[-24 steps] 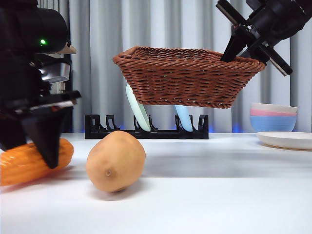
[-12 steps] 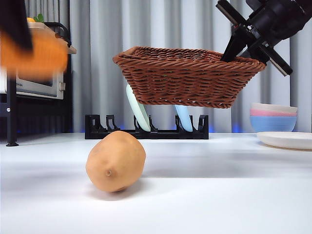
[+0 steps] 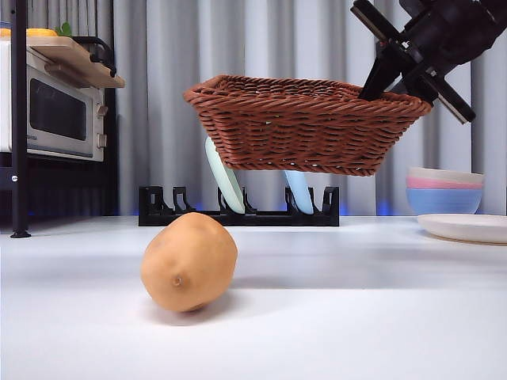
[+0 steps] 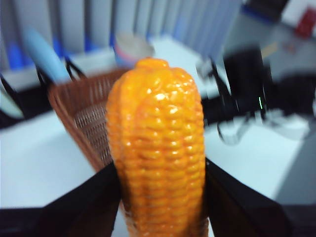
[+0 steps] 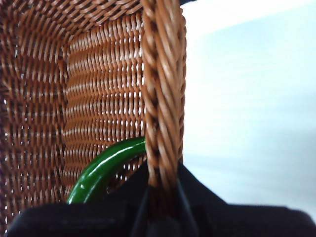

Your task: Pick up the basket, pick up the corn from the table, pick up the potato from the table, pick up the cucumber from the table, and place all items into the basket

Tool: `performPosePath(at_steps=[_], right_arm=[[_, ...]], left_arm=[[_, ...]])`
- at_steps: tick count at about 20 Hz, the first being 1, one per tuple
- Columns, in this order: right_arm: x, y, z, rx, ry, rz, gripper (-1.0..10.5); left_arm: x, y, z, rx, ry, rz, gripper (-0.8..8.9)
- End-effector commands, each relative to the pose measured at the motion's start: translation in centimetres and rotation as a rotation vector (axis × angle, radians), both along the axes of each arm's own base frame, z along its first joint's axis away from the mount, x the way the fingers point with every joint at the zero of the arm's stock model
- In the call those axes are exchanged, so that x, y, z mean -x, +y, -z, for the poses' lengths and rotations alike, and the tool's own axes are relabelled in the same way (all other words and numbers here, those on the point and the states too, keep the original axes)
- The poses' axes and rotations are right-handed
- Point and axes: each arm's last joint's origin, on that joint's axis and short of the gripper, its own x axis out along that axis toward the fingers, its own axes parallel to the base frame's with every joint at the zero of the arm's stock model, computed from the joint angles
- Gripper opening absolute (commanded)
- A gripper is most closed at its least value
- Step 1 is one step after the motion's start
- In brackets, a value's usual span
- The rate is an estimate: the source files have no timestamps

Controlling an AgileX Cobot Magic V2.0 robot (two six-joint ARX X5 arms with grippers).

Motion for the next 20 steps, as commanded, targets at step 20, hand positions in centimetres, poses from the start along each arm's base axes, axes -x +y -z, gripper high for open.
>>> performPosePath(at_steps=[20], right_arm=[[0.6, 1.8, -0.7, -0.017, -0.025, -0.057, -0.1]], left_arm=[[-12.0, -12.3, 10.6, -0.356, 0.133, -0.167, -0.08]])
